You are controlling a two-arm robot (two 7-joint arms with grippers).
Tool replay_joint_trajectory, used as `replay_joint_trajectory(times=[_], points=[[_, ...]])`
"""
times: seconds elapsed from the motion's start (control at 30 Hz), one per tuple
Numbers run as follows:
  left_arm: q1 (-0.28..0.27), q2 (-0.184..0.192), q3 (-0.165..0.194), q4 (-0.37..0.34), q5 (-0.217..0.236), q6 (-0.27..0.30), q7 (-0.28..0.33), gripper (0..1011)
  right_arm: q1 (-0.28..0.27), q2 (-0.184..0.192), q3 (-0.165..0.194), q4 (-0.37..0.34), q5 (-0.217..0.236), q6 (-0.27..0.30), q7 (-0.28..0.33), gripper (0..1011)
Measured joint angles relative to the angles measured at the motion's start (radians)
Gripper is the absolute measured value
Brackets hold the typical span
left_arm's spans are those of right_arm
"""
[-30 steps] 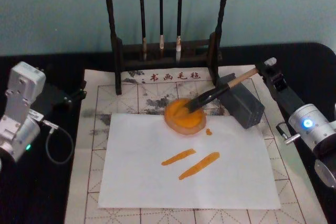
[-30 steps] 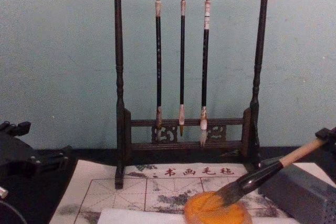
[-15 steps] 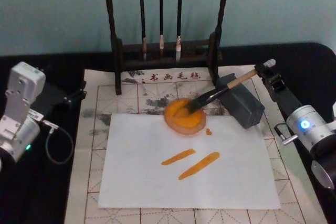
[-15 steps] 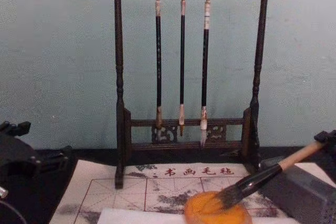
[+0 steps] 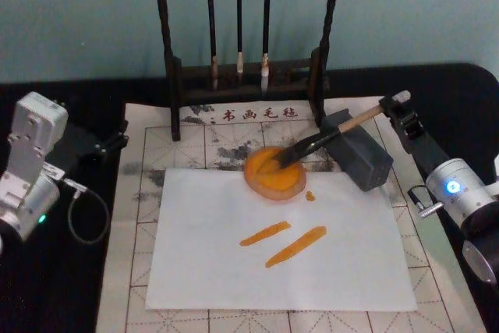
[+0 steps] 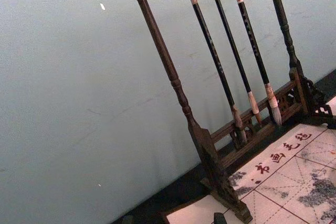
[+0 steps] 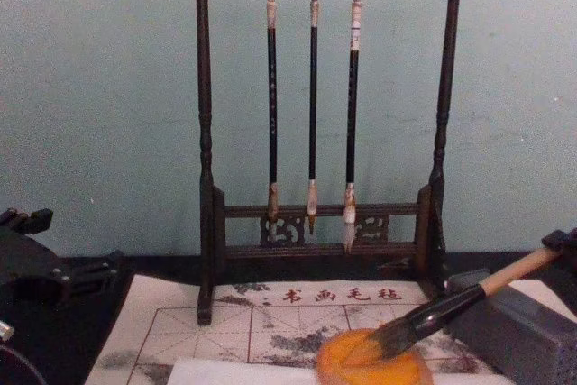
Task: Pick up the brush from the inkstone, write on the paper, then place the brush back to its original position.
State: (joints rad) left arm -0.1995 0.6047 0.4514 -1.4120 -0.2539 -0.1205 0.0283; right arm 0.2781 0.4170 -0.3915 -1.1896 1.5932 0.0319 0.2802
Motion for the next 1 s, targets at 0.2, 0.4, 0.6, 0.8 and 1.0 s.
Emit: replay_joint_trajectory(times=[0.2,0.4,0.6,0.8,1.0], points=[[0.000,0.000,0.000,0.000,0.000,0.000,0.000,1001,-0.001,-0.001,0.004,0.001,-0.003,0.008,-0.002,198],[0.000,0.000,0.000,0.000,0.000,0.000,0.000,1001,-0.002,-0.001,0.005,0.001,-0.004,0.012,-0.002,198],[0.000,0.000,0.000,0.000,0.000,0.000,0.000,1001,-0.002,-0.001,0.005,0.001,-0.004,0.012,-0.002,198],[0.000,0.000,0.000,0.000,0.000,0.000,0.000,1001,-0.002,-0.001,0.004,0.001,-0.003,0.012,-0.002,198],[0.000,0.000,0.000,0.000,0.000,0.000,0.000,1001,-0.002,-0.001,0.004,0.001,-0.003,0.011,-0.002,198]])
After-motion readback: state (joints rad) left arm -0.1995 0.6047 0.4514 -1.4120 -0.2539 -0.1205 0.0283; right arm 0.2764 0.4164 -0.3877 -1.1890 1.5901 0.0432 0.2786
